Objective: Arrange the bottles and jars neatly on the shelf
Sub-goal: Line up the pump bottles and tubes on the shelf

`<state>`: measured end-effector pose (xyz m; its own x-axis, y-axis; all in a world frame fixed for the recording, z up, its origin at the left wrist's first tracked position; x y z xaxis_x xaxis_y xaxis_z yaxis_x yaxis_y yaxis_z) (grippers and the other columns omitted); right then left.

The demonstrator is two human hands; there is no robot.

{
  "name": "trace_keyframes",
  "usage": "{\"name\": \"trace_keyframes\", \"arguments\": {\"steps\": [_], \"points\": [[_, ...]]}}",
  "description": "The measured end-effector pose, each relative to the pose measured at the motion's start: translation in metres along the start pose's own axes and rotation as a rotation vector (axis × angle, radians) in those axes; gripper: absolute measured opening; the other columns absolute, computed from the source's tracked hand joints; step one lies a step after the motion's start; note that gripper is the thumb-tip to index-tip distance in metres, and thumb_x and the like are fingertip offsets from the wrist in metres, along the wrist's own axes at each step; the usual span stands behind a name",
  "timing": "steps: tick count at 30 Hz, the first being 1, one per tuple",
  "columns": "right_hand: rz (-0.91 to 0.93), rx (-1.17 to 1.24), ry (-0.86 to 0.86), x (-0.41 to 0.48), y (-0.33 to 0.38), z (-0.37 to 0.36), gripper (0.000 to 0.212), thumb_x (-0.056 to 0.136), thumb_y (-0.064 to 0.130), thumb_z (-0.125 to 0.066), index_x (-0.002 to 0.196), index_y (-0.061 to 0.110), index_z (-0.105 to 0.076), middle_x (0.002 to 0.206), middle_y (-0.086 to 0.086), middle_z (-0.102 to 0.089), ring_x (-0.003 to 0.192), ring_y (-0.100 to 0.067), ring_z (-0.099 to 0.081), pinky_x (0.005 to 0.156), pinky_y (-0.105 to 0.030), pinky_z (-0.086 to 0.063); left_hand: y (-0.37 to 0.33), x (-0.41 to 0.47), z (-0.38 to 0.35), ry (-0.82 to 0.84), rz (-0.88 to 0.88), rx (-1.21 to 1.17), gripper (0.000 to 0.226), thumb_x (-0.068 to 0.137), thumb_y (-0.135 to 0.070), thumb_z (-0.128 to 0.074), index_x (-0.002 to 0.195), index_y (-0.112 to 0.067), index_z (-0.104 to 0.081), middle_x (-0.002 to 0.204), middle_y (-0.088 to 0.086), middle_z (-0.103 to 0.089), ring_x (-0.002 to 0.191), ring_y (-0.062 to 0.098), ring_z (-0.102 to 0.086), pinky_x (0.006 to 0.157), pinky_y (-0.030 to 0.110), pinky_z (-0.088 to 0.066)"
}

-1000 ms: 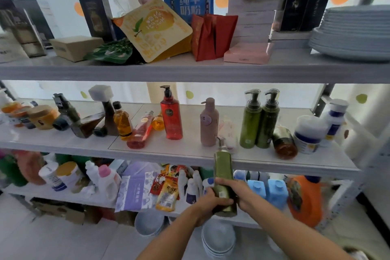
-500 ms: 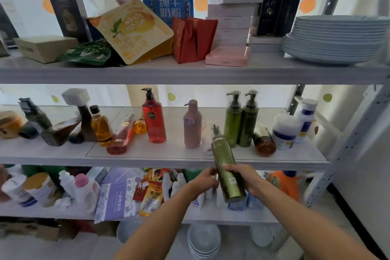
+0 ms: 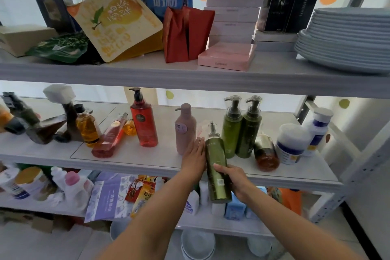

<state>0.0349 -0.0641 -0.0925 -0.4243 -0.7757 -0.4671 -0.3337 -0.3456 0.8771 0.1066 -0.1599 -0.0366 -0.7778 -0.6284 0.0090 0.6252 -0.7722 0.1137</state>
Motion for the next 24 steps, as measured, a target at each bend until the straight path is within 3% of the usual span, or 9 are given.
{"name": "trace_keyframes", "arguments": {"steps": [6, 11, 15, 24], "points": [[0.002, 0.02, 0.013, 0.013, 0.004, 0.004, 0.046, 0.075, 0.02, -0.075, 0.116, 0.005, -0.06, 0.102, -0.017, -0.069, 0.09, -0.029, -0.065, 0.075, -0.036, -0.054, 0.001, 0.027, 0.002, 0.009, -0.125, 0.198, 0.084, 0.095, -0.045, -0.045, 0.15, 0.003, -0.002, 0.16, 0.017, 0.004, 0.148, 0.031, 0.009, 0.112, 0.037, 0.018], [0.012, 0.055, 0.009, 0.019, 0.007, 0.0, 0.044, 0.076, 0.017, -0.073, 0.116, 0.007, -0.059, 0.104, -0.015, -0.068, 0.096, -0.028, -0.064, 0.077, -0.036, -0.054, 0.005, 0.05, -0.001, 0.047, -0.17, 0.156, 0.083, 0.095, -0.037, -0.05, 0.149, 0.004, -0.003, 0.159, 0.02, 0.005, 0.148, 0.034, 0.006, 0.121, 0.038, 0.009], [0.016, 0.079, -0.021, 0.021, 0.005, -0.002, 0.042, 0.076, 0.016, -0.072, 0.115, 0.006, -0.061, 0.102, -0.015, -0.069, 0.095, -0.028, -0.064, 0.076, -0.035, -0.053, 0.013, 0.056, -0.008, 0.051, -0.194, 0.063, 0.064, 0.101, -0.021, -0.038, 0.15, 0.002, -0.004, 0.16, 0.018, -0.004, 0.148, 0.035, -0.001, 0.121, 0.035, -0.003], [0.004, 0.113, -0.1, 0.025, 0.004, -0.009, 0.046, 0.073, 0.023, -0.075, 0.113, 0.005, -0.061, 0.103, -0.018, -0.069, 0.097, -0.032, -0.065, 0.077, -0.037, -0.054, 0.018, 0.055, -0.01, 0.073, -0.242, 0.324, 0.074, 0.1, -0.034, -0.036, 0.147, 0.011, 0.0, 0.156, 0.03, -0.005, 0.146, 0.04, 0.0, 0.119, 0.042, 0.001]]}}
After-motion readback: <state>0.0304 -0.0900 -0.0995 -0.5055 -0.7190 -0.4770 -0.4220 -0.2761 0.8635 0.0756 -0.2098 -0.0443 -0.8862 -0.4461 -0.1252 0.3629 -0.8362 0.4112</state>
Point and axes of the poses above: each hand's wrist, its own x-axis towards the middle knuckle, its own z-axis out of the back of the hand, y = z × x, the point moved 9 cm from there along x, towards the middle knuckle
